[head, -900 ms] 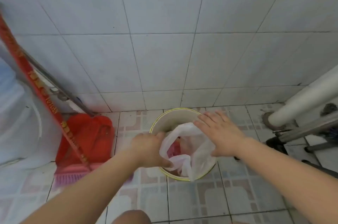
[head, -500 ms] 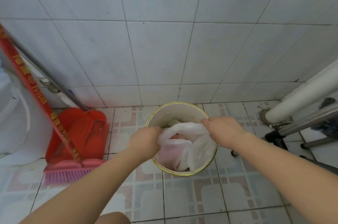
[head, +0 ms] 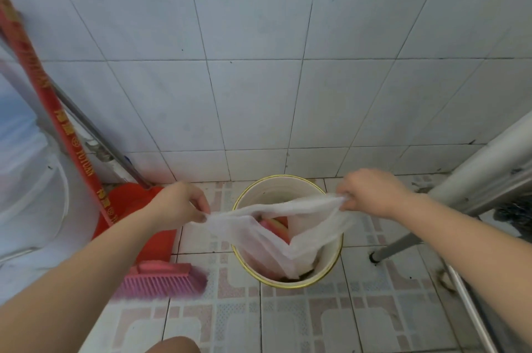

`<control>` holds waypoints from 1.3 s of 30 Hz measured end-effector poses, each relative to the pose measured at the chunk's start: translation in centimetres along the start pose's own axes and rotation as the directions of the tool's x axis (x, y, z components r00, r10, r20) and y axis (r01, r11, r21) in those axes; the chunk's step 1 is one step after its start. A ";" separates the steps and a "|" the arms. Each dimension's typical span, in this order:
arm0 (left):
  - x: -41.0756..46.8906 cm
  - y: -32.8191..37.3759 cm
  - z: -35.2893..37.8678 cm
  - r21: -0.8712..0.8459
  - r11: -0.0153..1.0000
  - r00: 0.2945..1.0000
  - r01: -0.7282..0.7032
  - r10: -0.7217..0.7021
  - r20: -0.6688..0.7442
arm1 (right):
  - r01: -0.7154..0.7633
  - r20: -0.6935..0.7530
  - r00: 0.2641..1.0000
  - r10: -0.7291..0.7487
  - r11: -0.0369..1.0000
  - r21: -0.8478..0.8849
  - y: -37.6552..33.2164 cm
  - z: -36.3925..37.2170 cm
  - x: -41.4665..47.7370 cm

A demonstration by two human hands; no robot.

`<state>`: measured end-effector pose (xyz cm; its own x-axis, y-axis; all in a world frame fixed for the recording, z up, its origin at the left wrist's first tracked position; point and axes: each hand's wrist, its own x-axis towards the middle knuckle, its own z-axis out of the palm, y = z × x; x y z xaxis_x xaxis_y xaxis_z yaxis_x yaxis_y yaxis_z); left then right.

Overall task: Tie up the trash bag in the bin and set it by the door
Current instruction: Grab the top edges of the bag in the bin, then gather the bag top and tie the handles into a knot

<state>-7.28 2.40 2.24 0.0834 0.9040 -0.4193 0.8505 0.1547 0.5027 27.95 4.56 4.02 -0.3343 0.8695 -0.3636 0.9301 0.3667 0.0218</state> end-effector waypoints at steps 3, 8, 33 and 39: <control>-0.1 -1.1 -0.1 -0.064 0.998 1.000 0.027 -0.026 0.014 | -0.064 0.056 0.997 0.059 0.993 0.098 2.1 0.5 -0.6; 0.9 -1.5 0.4 -0.138 0.990 0.999 0.009 -0.014 -0.030 | -0.150 0.041 0.988 0.147 0.885 0.441 3.8 1.3 -1.8; -0.6 3.3 10.0 -0.838 0.545 0.999 -0.029 -0.019 -0.047 | 0.053 -0.078 0.995 0.064 0.321 0.945 -6.9 8.6 0.2; 0.5 3.9 10.0 -0.931 0.344 0.965 0.122 -0.262 0.030 | -0.100 0.110 0.985 0.133 -0.075 0.992 -8.9 7.9 0.7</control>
<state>1.32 -0.55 -3.55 -0.1266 0.8198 -0.5586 -0.1803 0.5347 0.8256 20.65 -0.71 -3.84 -0.1885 0.8690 -0.4574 0.1145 -0.4432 -0.8891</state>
